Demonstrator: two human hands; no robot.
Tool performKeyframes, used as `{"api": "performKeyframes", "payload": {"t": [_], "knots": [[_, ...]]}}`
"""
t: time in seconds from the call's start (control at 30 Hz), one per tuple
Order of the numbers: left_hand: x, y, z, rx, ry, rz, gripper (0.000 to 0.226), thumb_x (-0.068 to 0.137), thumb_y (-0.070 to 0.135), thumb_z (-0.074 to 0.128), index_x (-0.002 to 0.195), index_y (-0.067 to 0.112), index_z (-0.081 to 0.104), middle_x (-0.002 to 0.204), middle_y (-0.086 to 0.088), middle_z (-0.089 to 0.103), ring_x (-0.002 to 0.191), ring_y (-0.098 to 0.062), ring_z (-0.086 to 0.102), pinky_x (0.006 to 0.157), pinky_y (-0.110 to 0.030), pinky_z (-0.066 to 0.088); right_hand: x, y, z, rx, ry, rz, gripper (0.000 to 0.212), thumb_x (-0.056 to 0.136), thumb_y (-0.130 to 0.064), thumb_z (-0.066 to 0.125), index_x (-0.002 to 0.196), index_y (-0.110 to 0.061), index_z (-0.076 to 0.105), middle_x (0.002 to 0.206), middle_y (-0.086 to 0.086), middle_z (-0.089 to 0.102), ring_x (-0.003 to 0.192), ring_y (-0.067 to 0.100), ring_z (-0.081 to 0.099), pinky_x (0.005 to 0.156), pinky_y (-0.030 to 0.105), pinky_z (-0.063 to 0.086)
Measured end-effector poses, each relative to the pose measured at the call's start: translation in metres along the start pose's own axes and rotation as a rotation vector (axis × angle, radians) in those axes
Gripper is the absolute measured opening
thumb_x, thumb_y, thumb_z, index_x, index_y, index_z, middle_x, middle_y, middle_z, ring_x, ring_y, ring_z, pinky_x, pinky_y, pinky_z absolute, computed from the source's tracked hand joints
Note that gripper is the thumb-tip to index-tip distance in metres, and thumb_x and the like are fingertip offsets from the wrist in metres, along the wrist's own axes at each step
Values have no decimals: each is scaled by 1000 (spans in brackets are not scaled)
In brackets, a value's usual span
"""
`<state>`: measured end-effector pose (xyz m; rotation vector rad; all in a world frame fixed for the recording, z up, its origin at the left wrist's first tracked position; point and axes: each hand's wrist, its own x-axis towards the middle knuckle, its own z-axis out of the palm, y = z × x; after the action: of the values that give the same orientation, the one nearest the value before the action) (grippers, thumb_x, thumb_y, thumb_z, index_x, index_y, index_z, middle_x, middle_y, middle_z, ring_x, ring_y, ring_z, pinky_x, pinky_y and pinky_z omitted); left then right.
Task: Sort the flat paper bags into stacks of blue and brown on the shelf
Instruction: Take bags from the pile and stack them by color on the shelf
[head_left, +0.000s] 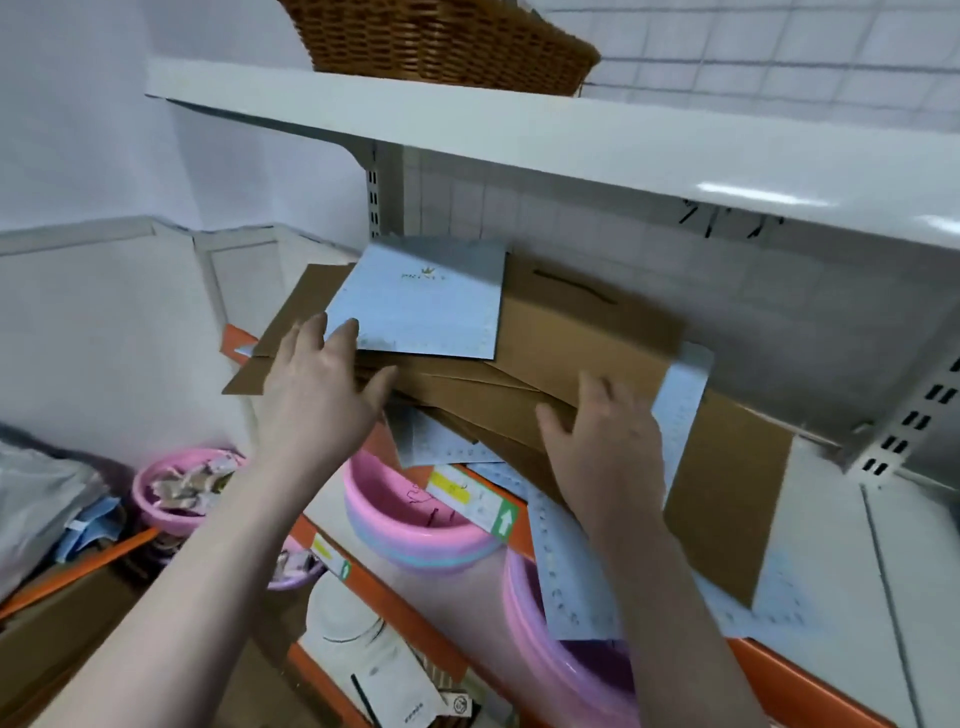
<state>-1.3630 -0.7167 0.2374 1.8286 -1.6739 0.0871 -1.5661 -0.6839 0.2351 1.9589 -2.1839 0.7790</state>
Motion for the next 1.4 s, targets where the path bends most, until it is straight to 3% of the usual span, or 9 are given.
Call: {"api": "performKeyframes", "payload": {"t": [0.5, 0.67, 0.9, 1.03, 1.2, 1.4], "knots": [[133, -44, 54, -7, -155, 39, 63, 91, 49, 49, 136, 6, 44, 140, -27, 38, 135, -39, 28, 110, -44, 21, 90, -64, 57, -43, -173, 19, 48, 97, -45, 39, 131, -12, 43, 125, 8, 50, 114, 23, 45, 94, 33, 37], [161, -65, 68, 49, -275, 63, 68, 90, 63, 32, 138, 14, 38, 143, -21, 37, 136, -38, 28, 109, -49, 27, 99, -82, 68, -65, -156, 73, 53, 97, -47, 39, 137, -12, 38, 127, 8, 49, 116, 24, 44, 94, 32, 35], [178, -83, 77, 24, -365, 21, 58, 91, 60, 35, 120, 11, 45, 120, -23, 50, 114, -41, 46, 96, -48, 40, 108, -105, 82, -94, -88, 130, 55, 97, -49, 39, 136, -11, 39, 123, 9, 51, 114, 26, 46, 93, 33, 37], [181, -83, 82, -60, -321, 20, 55, 90, 58, 41, 115, 9, 47, 113, -19, 55, 104, -37, 51, 87, -45, 42, 111, -107, 87, -86, -40, 163, 55, 96, -47, 43, 136, -9, 40, 123, 10, 53, 113, 26, 47, 92, 33, 36], [184, -84, 84, -102, -233, -5, 59, 85, 59, 47, 107, 5, 53, 112, -20, 54, 106, -37, 48, 87, -46, 42, 113, -108, 89, -65, 12, 186, 50, 94, -45, 47, 128, -8, 46, 117, 9, 55, 106, 25, 47, 87, 30, 34], [179, -74, 88, -70, -252, -27, 63, 81, 64, 51, 109, 6, 56, 119, -20, 52, 113, -37, 43, 91, -45, 37, 115, -111, 91, 61, -4, 231, 63, 91, -47, 52, 137, -5, 39, 124, 11, 48, 112, 26, 44, 91, 30, 35]]}}
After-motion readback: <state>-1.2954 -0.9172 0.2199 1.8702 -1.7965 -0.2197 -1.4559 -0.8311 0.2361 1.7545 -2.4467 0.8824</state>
